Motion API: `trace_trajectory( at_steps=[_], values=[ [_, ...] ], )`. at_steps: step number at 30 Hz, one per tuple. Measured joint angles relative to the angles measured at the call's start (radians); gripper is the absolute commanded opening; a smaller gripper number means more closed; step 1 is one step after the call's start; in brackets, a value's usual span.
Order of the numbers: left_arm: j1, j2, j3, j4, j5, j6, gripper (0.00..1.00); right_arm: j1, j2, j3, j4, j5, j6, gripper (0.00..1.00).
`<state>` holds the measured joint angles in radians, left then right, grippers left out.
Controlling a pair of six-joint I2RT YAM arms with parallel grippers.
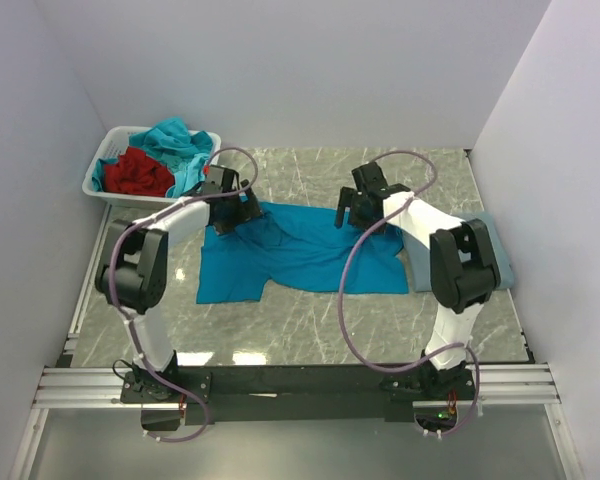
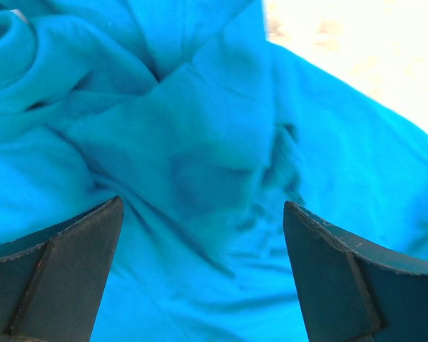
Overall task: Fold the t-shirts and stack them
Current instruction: Flatten the tshirt out
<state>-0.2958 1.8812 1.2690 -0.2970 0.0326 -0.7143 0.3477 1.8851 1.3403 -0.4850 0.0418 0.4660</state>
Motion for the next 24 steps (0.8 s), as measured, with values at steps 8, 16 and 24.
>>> trace_trajectory(
  at_steps=[8, 16, 24],
  values=[
    [-0.002, -0.407, -0.183, -0.027, -0.025, -0.020, 0.99, 0.000, -0.360, -0.154, 0.004, 0.054, 0.012, 0.92],
    [-0.004, -0.805, -0.478, -0.145, -0.145, -0.155, 0.99, -0.007, -0.805, -0.454, 0.022, 0.178, 0.079, 1.00],
    [-0.003, -0.959, -0.735, -0.319, -0.250, -0.334, 0.99, -0.034, -0.970, -0.607, 0.006, 0.294, 0.142, 1.00]
  ],
)
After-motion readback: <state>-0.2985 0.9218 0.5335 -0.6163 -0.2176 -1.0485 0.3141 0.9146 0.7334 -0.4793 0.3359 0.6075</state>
